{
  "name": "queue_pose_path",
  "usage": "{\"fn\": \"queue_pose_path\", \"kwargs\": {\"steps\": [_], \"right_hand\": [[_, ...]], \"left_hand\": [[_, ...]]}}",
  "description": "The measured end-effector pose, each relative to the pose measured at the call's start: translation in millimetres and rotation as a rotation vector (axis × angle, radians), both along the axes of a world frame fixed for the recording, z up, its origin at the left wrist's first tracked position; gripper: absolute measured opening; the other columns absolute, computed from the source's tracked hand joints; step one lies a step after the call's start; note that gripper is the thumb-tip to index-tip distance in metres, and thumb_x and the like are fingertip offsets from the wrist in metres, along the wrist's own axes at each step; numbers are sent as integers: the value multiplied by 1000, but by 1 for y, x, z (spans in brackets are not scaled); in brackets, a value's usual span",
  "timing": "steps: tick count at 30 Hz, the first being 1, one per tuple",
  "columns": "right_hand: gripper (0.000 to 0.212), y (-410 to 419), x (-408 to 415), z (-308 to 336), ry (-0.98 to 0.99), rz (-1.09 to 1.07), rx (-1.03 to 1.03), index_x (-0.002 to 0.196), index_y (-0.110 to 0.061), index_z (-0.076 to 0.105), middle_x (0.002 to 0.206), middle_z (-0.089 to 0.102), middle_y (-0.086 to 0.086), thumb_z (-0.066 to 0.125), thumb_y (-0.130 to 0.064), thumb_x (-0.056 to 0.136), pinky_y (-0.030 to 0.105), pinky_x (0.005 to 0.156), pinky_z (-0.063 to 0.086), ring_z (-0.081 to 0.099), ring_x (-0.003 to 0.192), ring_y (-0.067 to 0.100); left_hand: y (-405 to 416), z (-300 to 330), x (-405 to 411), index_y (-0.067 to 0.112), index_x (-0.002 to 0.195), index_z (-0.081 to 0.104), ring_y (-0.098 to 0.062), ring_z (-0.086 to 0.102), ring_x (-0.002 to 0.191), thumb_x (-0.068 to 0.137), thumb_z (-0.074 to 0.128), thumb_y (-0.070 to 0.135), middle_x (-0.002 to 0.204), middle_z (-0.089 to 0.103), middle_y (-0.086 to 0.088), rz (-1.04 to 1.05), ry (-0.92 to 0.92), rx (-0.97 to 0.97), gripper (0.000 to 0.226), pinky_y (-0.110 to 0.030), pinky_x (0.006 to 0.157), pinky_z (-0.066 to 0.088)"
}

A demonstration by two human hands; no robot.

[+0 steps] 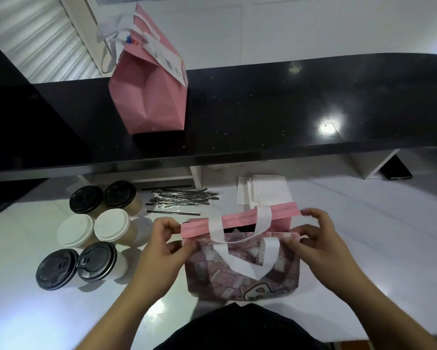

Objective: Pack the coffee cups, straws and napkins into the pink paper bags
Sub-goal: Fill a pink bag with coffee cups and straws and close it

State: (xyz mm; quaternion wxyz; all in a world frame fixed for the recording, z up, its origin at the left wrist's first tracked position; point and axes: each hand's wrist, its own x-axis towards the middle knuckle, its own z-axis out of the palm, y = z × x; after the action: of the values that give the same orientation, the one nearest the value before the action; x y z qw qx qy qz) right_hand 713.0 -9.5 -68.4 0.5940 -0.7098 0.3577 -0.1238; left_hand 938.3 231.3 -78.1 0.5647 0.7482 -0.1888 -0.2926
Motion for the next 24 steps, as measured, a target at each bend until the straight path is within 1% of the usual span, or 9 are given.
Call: {"fn": "queue_pose_path", "kwargs": {"steps": [3,5,7,9,13,17,19,22,24], "right_hand": [[69,-11,3,2,102,107,-215,138,-59,36,101,65,-16,78,-36,88,25,70,61,70,89,10],[62,-16,7,4,143,136,-376,133,-55,44,114,49,-24,79,-42,84,20,77,57,60,101,5],[51,-19,10,5,107,147,-483,117,-53,47,123,43,-26,81,-42,81,18,86,51,54,108,2],[47,-18,12,5,104,157,-504,109,-51,46,124,51,-28,82,-39,81,24,89,49,54,109,2],[49,-12,11,-1,48,192,-651,107,-49,45,112,58,-27,82,-26,85,25,82,50,55,101,1],[43,-12,6,-16,-48,278,-949,112,-26,54,113,55,-11,81,-12,80,20,79,47,54,96,10],[38,-14,3,-22,-51,287,-1029,108,-21,59,114,55,-7,80,-7,80,21,80,47,56,99,15],[26,-14,0,-27,-49,286,-1067,105,-18,65,113,59,-7,79,-12,84,27,82,51,57,100,19],[20,-13,-1,-26,-51,296,-1076,106,-17,67,113,60,-7,75,-24,89,29,86,50,57,102,18]], "left_hand": [[-2,6,8,60,135,47,-1,66,105,85,83,38,121,54,32,-97,-173,97,66,-29,80,62],[-3,11,13,60,131,56,10,54,117,88,81,33,130,43,36,-163,-387,146,56,-20,91,53],[-6,17,15,52,118,64,9,50,124,90,80,26,134,46,34,-231,-544,154,42,-17,95,45],[-8,19,15,48,113,62,5,54,121,89,78,19,129,56,30,-292,-616,170,41,-16,89,43],[-14,19,13,52,105,52,5,55,107,84,78,8,115,58,30,-356,-695,202,56,-10,79,41],[-15,11,14,40,105,59,5,54,104,74,76,-11,115,56,28,-405,-808,165,63,-4,84,37],[-14,6,14,33,107,65,-4,56,105,73,74,-14,117,55,24,-413,-836,168,59,-12,90,43],[-12,2,16,22,106,73,-8,57,109,75,77,-4,120,60,18,-441,-853,176,41,-35,90,52],[-10,3,19,24,109,74,-4,56,114,80,81,12,123,60,21,-472,-876,182,32,-32,95,47]]}}
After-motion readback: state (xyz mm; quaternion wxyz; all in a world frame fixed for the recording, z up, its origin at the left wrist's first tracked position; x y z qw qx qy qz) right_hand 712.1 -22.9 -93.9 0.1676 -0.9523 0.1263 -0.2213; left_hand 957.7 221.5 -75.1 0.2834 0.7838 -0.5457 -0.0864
